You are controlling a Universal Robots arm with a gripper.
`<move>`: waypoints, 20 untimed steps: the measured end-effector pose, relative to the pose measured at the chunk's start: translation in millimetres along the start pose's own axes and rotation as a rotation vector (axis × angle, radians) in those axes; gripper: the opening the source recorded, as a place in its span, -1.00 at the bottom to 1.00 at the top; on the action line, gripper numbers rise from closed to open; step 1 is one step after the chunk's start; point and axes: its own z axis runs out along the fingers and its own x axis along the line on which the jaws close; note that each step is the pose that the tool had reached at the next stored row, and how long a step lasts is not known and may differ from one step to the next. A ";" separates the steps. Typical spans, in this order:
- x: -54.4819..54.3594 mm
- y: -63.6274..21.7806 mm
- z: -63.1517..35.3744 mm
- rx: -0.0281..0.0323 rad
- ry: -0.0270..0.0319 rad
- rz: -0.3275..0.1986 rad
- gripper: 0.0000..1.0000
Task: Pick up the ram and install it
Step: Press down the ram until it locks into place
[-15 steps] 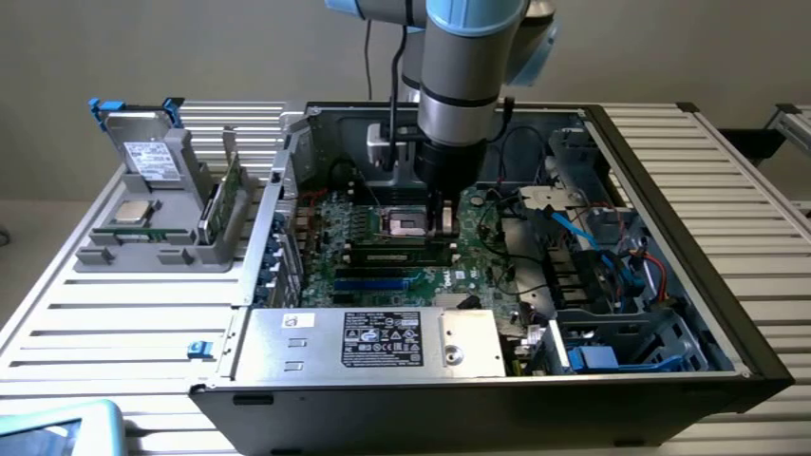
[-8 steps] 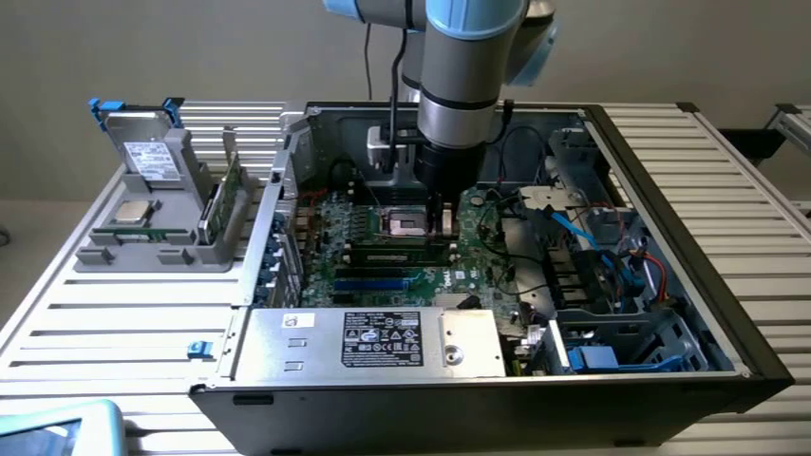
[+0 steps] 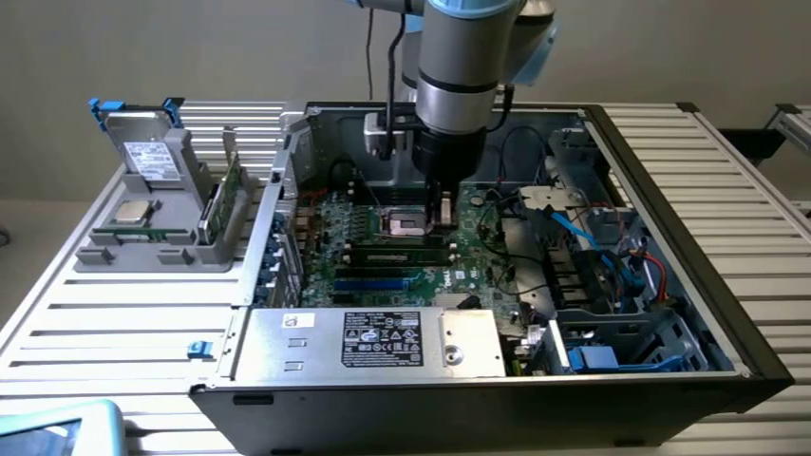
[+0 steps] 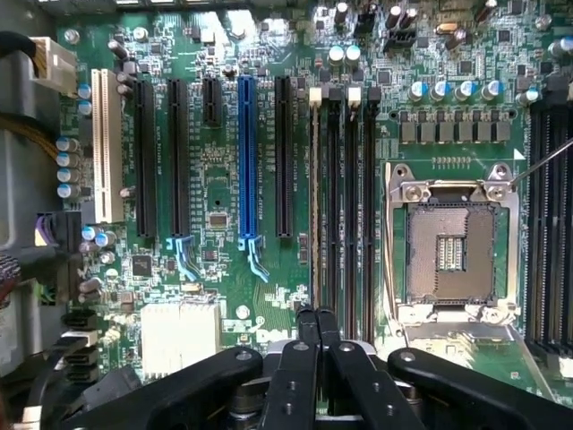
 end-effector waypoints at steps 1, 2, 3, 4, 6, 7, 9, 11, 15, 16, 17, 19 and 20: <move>0.1 2.1 -1.3 0.0001 -0.0003 0.000 -0.78; 0.1 4.2 -1.4 0.0001 -0.0003 0.000 -0.78; 0.2 7.2 -1.2 0.0006 -0.0004 0.000 -0.78; 0.3 10.4 -1.2 0.0016 -0.0003 0.000 -0.78; 0.4 17.3 -1.0 0.0040 -0.0002 0.000 -0.78; 0.5 20.8 -0.9 0.0053 -0.0002 0.000 -0.78; 0.6 27.9 -0.5 0.0082 -0.0004 0.000 -0.78; 0.7 34.2 0.2 0.0119 -0.0003 0.000 -0.78; 0.7 39.3 3.7 0.0146 0.0025 0.001 -0.78; 0.6 39.3 5.1 0.0146 0.0036 0.001 -0.78; 0.5 39.5 6.7 0.0146 0.0042 0.001 -0.78; 0.3 40.0 9.4 0.0146 0.0049 0.001 -0.78; 0.1 40.3 10.4 0.0147 0.0051 0.001 -0.78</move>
